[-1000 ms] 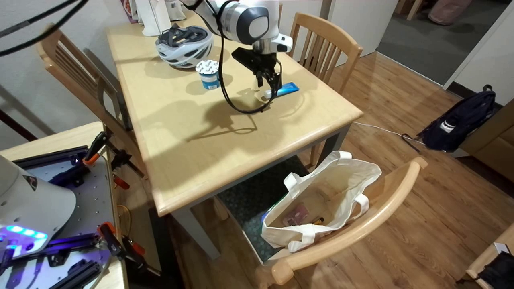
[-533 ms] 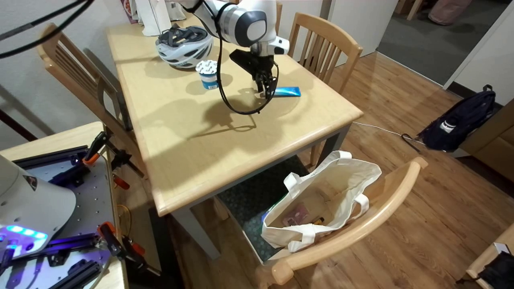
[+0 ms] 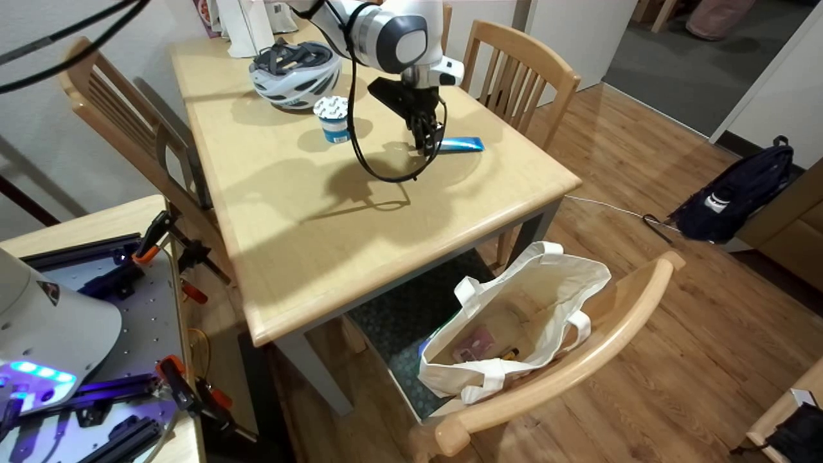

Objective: Pick the squeeze bottle on the table and put it in the bag

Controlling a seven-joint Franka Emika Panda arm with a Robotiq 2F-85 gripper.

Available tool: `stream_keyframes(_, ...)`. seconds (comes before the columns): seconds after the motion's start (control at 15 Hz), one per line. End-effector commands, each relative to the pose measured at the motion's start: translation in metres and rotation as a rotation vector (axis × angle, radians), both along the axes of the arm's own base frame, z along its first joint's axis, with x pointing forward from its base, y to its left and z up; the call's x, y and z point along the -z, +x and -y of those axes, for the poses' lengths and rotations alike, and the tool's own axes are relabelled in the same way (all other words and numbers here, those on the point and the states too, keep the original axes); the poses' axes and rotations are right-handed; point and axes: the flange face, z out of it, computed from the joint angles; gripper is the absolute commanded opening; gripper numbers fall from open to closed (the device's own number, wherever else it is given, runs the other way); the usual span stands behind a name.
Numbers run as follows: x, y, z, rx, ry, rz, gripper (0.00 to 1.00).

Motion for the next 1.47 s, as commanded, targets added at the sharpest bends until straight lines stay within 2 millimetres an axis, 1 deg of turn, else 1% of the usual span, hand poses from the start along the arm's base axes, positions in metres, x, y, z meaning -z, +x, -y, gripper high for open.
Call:
stream_keyframes(0.0,0.004,0.000,0.004,0.014,-0.021,0.020,0.22)
stream_keyframes(0.07,0.004,-0.001,0.003,0.017,-0.019,0.018,0.56)
stream_keyframes(0.13,0.006,-0.005,-0.001,0.018,-0.011,0.017,0.53)
stream_keyframes(0.2,0.007,-0.007,-0.002,0.020,-0.011,0.016,0.54)
stream_keyframes(0.33,0.004,-0.003,0.004,0.028,-0.009,0.011,0.66)
stream_keyframes(0.4,0.005,-0.004,0.004,0.030,-0.010,0.011,0.71)
stream_keyframes(0.67,0.006,-0.008,-0.003,0.009,-0.010,0.012,0.97)
stream_keyframes(0.73,0.005,-0.009,-0.006,-0.006,-0.011,0.008,0.99)
stream_keyframes(0.87,0.000,-0.012,-0.012,-0.054,-0.033,-0.007,1.00)
stream_keyframes(1.13,-0.019,-0.007,-0.017,-0.116,-0.091,0.021,1.00)
stream_keyframes(1.2,-0.024,-0.005,-0.016,-0.123,-0.100,0.026,1.00)
stream_keyframes(1.4,-0.044,0.005,-0.001,-0.175,-0.128,0.041,1.00)
